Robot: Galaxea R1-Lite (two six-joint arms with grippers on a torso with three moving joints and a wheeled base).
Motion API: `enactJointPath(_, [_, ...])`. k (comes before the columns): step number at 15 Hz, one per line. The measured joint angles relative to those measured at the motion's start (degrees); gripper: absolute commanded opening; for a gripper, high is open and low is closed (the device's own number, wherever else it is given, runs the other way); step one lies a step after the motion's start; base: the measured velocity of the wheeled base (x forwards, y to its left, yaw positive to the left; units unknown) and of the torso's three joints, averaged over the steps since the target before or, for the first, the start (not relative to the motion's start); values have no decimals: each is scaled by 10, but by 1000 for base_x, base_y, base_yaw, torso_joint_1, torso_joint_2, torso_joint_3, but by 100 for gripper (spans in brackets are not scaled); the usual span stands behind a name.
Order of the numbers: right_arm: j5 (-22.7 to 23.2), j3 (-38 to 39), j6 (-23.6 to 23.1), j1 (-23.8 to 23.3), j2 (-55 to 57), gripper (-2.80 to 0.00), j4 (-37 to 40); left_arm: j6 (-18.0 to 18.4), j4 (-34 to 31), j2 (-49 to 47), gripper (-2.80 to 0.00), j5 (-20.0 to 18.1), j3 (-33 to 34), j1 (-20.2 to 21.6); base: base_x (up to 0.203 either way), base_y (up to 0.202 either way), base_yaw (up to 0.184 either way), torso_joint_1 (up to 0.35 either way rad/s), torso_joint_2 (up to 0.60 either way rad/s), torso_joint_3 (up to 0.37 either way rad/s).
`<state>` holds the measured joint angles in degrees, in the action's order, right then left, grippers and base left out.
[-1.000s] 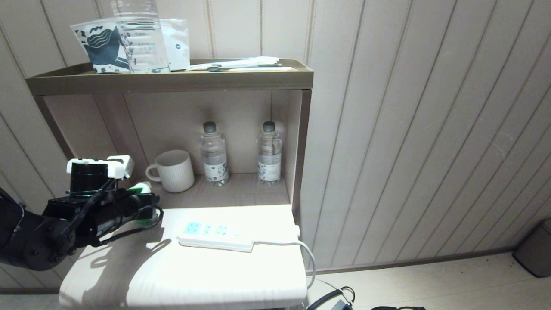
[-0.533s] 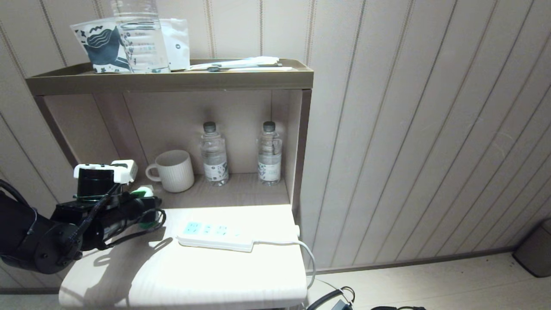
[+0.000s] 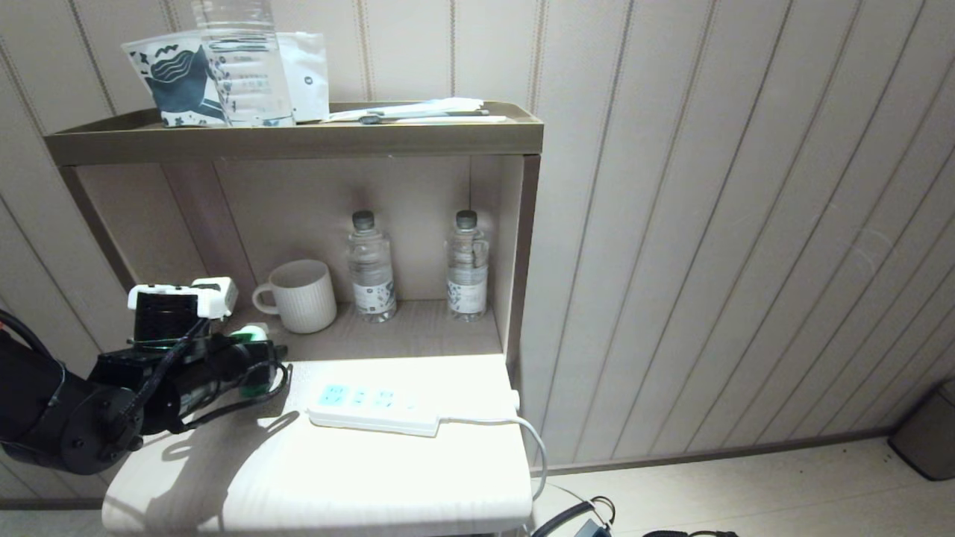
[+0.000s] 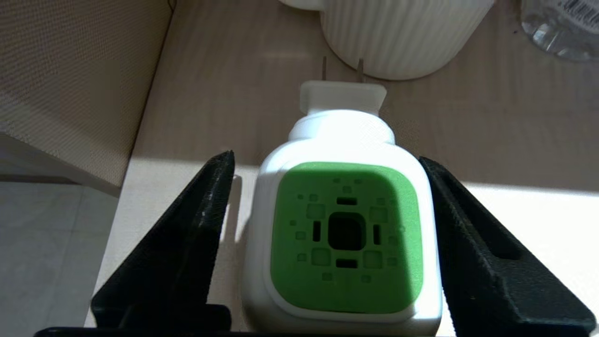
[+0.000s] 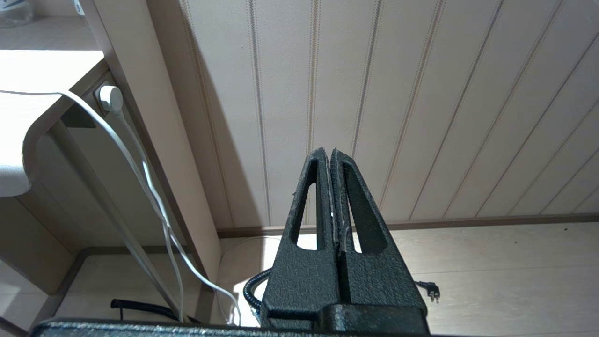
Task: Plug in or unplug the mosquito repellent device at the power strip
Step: Insert the plug into the socket
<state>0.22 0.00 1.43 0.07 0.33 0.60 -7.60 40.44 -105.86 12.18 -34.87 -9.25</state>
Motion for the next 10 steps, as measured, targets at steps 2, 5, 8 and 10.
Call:
enactJointPath(2, [0,0,0,0,0,-280,0,-14,2,7,0,1,4,1,0,0,0,0,0,0])
enactJointPath(5, [0,0,0,0,0,-280,0,-24,50,14,0,10,40,-4,0,0,0,0,0,0])
enactJointPath(8, [0,0,0,0,0,-280,0,-25,121,4,0,32,62,-9,0,0,0,0,0,0])
enactJointPath(10, [0,0,0,0,0,-280,0,-28,158,-13,0,44,70,-12,0,0,0,0,0,0])
